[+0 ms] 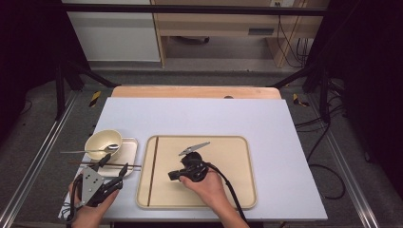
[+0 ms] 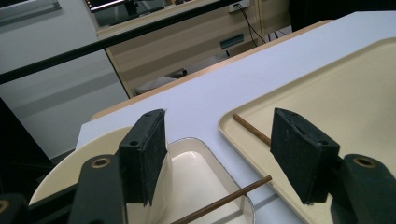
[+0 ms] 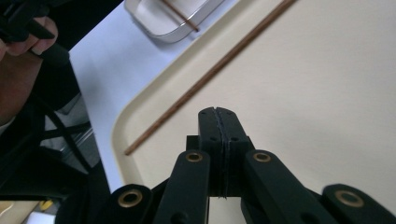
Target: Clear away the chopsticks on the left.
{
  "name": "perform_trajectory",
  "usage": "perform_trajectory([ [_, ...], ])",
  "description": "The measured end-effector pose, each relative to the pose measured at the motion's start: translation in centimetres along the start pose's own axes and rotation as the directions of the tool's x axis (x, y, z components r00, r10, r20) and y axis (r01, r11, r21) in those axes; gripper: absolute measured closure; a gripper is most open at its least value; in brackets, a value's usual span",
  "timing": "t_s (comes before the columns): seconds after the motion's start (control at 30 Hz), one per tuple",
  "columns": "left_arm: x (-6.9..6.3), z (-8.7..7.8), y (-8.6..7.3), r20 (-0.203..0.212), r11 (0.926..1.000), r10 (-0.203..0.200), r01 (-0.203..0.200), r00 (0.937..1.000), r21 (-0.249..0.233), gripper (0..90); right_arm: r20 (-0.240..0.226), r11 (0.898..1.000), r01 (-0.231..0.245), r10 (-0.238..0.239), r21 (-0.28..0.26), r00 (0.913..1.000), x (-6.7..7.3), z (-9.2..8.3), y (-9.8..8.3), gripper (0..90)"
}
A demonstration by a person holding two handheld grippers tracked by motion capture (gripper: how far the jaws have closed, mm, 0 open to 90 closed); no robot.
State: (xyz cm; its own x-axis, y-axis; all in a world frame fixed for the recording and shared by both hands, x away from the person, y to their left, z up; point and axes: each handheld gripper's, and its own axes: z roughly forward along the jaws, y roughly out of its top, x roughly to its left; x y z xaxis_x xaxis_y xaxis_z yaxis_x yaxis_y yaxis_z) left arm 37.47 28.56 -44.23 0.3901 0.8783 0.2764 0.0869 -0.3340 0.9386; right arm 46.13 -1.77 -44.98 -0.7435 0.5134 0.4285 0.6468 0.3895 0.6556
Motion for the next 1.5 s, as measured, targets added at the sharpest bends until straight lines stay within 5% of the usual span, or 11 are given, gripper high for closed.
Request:
perform_trajectory([
  [0.2,0.0,0.2,-0.2,0.001,0.9999,0.005,-0.005,1.0,0.013,35.4,0.058,0.999,0.029,-0.027,-0.039,0.998,-1.6,-2.9,-0.6,78.2],
  [0.53,1.0,0.3,-0.2,0.041,0.9997,-0.011,0.01,0.9991,0.02,31.5,0.217,0.986,0.111,-0.083,-0.122,0.9726,-3.7,-8.1,-2.9,27.8],
  [0.73,2.1,-0.2,0.2,0.05,0.9991,-0.026,0.024,0.9984,0.035,27.7,0.368,0.962,0.192,-0.11,-0.194,0.9235,-5.1,-12.1,-5.6,10.9],
  [0.77,2.5,-0.4,0.3,0.055,0.9988,-0.028,0.026,0.9981,0.042,27.3,0.427,0.956,0.213,-0.109,-0.203,0.8976,-5.7,-13.2,-6.4,11.8],
  [0.93,3.5,-1.2,0.6,0.055,0.9983,-0.004,0.001,0.9985,0.059,25.6,0.486,0.938,0.221,-0.067,-0.268,0.8716,-6.5,-14.8,-7.7,13.7],
  [1.07,5.2,-2.5,1.0,0.045,0.997,0.022,-0.026,0.9987,0.074,25.6,0.561,0.9,0.29,-0.063,-0.326,0.8252,-7.1,-15.7,-8.5,10.4],
  [1.13,5.5,-2.7,1.1,0.042,0.9958,0.037,-0.041,0.9984,0.082,25.7,0.565,0.9,0.291,-0.062,-0.324,0.8226,-7.2,-15.7,-8.6,10.9],
  [1.17,6.1,-3.0,1.1,0.047,0.992,0.069,-0.074,0.9965,0.103,26.6,0.592,0.897,0.309,-0.067,-0.317,0.803,-7.4,-15.7,-8.8,12.1],
  [1.3,7.6,-3.9,1.2,0.061,0.9765,0.144,-0.152,0.9877,0.153,29.8,0.622,0.883,0.345,-0.08,-0.319,0.7792,-7.5,-15.7,-9.3,14.2],
  [1.47,9.4,-4.8,1.0,0.078,0.9521,0.204,-0.217,0.9758,0.216,35.7,0.611,0.876,0.351,-0.086,-0.33,0.7873,-7.4,-16.0,-9.4,14.3],
  [1.5,10.3,-5.0,0.7,0.091,0.9361,0.228,-0.244,0.9695,0.254,37.3,0.61,0.878,0.347,-0.083,-0.328,0.7879,-7.4,-15.9,-9.4,13.6],
])
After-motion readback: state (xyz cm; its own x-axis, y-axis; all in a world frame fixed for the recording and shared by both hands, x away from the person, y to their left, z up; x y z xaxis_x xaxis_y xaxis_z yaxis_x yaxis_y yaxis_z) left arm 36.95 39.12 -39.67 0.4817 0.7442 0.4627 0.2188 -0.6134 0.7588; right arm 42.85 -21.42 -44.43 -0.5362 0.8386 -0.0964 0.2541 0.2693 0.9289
